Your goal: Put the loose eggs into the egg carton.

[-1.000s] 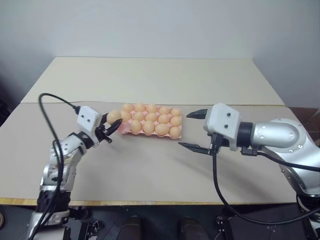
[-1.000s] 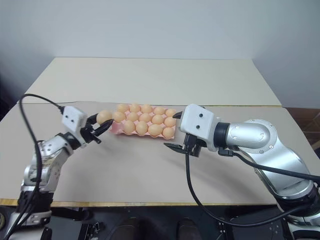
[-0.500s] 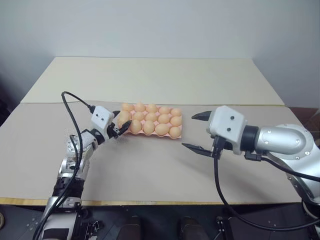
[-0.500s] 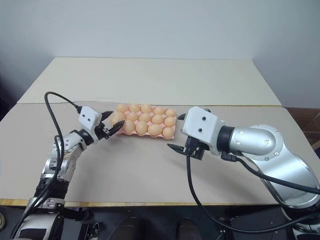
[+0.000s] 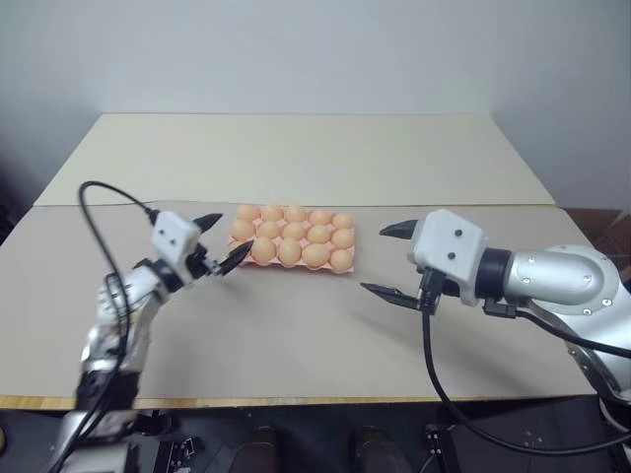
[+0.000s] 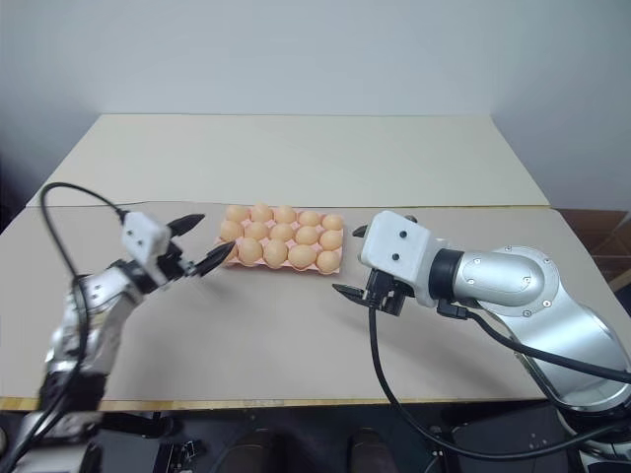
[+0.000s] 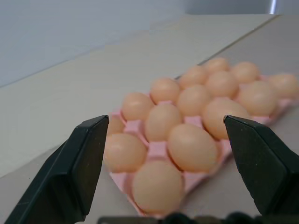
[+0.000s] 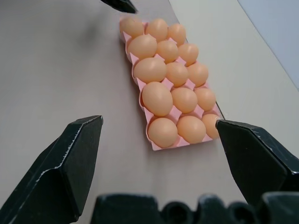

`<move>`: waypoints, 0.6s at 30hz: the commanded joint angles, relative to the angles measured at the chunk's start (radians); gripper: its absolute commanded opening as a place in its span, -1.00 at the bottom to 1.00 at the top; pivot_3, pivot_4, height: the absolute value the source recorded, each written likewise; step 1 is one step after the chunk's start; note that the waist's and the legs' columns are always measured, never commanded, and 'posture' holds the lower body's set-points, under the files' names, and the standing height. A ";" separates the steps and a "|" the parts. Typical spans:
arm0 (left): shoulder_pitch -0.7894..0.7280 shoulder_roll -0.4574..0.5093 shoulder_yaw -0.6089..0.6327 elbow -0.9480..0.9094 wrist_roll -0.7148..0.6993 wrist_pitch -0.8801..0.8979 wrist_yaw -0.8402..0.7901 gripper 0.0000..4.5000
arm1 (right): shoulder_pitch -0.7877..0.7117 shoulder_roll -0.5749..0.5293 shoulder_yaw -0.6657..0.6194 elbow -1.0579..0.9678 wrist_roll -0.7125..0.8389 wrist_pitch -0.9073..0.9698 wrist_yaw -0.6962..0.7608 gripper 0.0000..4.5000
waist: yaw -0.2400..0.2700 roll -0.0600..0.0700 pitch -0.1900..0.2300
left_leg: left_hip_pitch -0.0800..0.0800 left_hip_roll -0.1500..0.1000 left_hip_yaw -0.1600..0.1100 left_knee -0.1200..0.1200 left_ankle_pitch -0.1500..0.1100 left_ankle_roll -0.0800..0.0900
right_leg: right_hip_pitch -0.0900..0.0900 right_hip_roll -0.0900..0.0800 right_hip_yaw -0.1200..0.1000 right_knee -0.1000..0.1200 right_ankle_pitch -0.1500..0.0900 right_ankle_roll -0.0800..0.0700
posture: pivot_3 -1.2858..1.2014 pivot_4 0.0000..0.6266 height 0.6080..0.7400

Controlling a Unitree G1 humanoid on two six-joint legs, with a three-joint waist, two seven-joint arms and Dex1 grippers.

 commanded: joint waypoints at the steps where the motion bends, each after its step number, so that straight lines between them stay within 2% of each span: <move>1: 0.095 0.086 0.101 -0.175 -0.078 0.074 -0.041 0.89 | -0.007 -0.019 -0.051 0.008 0.006 -0.034 0.019 1.00 | 0.000 0.000 0.000 | 0.001 0.000 0.000 0.000 0.000 0.000 | 0.001 0.000 0.000 0.000 0.000 0.000 | 0.03 -0.52 1.00; 7: 0.249 0.215 0.244 -0.348 -0.142 0.171 -0.080 0.89 | -0.001 -0.037 -0.060 0.096 0.005 -0.129 0.098 1.00 | 0.006 0.000 0.000 | 0.004 -0.001 0.000 0.000 0.000 0.000 | 0.004 -0.001 0.000 0.000 0.000 0.000 | 0.03 -0.52 1.00; 9: 0.319 0.262 0.335 -0.413 -0.180 0.217 -0.118 0.89 | 0.006 -0.060 -0.085 0.147 0.014 -0.175 0.158 1.00 | 0.003 0.000 0.000 | 0.002 0.000 0.000 0.000 0.000 0.000 | 0.002 0.000 0.000 -0.001 0.000 0.000 | 0.03 -0.52 1.00; 13: 0.425 0.315 0.492 -0.490 -0.239 0.288 -0.178 0.89 | 0.034 -0.121 -0.127 0.251 -0.002 -0.278 0.264 1.00 | 0.002 0.000 0.000 | 0.001 0.000 0.001 -0.001 0.000 0.000 | 0.001 0.000 0.000 -0.001 0.000 0.000 | 0.03 -0.52 1.00; 18: 0.482 0.364 0.630 -0.518 -0.300 0.366 -0.239 0.89 | 0.066 -0.177 -0.170 0.345 -0.011 -0.375 0.352 1.00 | 0.003 0.000 0.000 | 0.005 0.000 0.001 -0.001 0.000 0.000 | 0.004 0.000 0.000 -0.001 0.000 0.000 | 0.03 -0.52 1.00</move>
